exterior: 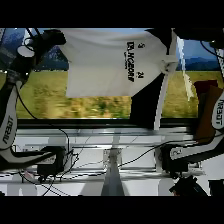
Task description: Fold the clothes and pants, and hang the long-sleeved shirts on hangers.
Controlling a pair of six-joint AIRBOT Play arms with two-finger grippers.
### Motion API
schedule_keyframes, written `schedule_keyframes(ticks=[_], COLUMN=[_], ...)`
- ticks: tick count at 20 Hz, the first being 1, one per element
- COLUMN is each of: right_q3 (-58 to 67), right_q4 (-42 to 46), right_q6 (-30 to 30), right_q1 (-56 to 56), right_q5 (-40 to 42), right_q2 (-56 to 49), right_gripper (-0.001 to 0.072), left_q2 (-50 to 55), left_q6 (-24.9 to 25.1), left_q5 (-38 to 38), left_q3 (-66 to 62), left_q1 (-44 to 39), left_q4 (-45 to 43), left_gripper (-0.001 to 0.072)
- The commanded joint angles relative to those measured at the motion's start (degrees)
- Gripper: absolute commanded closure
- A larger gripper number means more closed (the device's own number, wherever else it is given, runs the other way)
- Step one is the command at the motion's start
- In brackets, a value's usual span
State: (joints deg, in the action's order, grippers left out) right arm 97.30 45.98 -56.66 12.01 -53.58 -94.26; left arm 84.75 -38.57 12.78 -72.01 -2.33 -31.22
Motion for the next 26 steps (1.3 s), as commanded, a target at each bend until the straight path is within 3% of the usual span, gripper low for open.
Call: schedule_keyframes(ticks=[1,5,9,15,17,19,22,26], right_q3=[0.07,0.07,0.07,0.07,0.07,0.04,-0.09,-0.09], right_q4=[0.81,0.85,0.37,5.42,6.62,11.76,20.22,20.98], right_q6=[-0.92,-0.9,-0.9,-0.7,-0.7,-0.72,-0.79,-0.79], right_q1=[-0.98,-0.98,-2.21,-7.5,-7.65,-7.34,-5.92,-3.08], right_q5=[7.04,9.57,20.85,36.94,32.28,25.0,13.97,3.32], right_q2=[-6.71,-8.02,-8.04,-9.05,-10.93,-13.03,-14.36,-14.36], right_gripper=[0.0694,0.0693,0.0694,0.0694,0.0695,0.0694,0.0694,0.0694], left_q2=[5.38,7.85,8.61,16.63,18.97,20.96,22.77,22.23], left_q6=[-0.2,-0.2,-0.2,-0.17,-0.17,0.04,0.0,-0.76], left_q5=[-2.95,-4.76,-17.88,-17.84,-14.12,-4.17,9.33,18.6], left_q3=[0.07,-0.07,-2.38,-16.06,-16.39,-16.35,-16.24,-16.24], left_q1=[0.04,-0.22,-1.6,-5.05,-5.46,-4.7,-1.64,2.49], left_q4=[-0.02,-0.02,-0.04,-6.45,-6.47,-7.17,-14.86,-16.76], left_gripper=[0.0691,0.0691,0.0691,0.0691,0.0691,0.0692,0.0692,0.0692])
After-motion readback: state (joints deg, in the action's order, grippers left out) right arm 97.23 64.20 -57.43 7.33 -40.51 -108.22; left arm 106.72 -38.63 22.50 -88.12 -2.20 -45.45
